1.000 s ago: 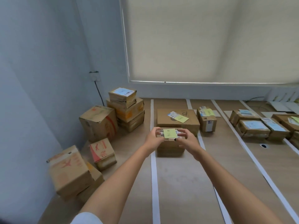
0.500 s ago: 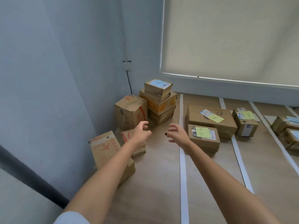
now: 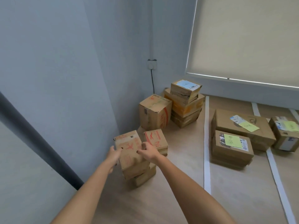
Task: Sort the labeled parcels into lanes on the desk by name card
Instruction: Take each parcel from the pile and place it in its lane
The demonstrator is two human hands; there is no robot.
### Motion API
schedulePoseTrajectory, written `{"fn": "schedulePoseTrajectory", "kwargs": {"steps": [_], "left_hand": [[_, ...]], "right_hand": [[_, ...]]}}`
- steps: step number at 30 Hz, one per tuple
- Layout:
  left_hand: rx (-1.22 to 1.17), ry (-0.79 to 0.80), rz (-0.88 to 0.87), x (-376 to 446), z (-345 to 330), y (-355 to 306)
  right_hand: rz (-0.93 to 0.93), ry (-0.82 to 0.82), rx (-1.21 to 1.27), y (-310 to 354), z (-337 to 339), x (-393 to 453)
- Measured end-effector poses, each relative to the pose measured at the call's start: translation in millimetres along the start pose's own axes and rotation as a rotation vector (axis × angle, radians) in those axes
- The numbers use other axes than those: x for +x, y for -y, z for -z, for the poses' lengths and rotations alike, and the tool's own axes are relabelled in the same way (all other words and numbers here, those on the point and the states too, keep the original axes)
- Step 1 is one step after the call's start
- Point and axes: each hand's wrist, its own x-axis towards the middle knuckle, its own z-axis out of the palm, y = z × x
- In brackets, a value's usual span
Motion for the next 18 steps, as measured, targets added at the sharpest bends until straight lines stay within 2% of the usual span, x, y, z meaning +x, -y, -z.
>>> {"fn": "schedulePoseTrajectory", "kwargs": {"steps": [2,4,11,18], "left_hand": [[-0.106,0.054,0.053,-3,-11,7],[-0.124,0.043,0.039,-3,-15,4],[-0.145,0.070,-0.138,-3,-33,-45],[-0.064,0.289,-0.214,-35,-131,-95]], "right_hand": [[-0.010,-0.002,-0.011,-1,-6,3],[-0.002,-0.030,-0.029,-1,-6,5],[0.087,-0.220,0.179,1,43,-7],[0.059,-0.436,0.264,-49,134,-63]]}}
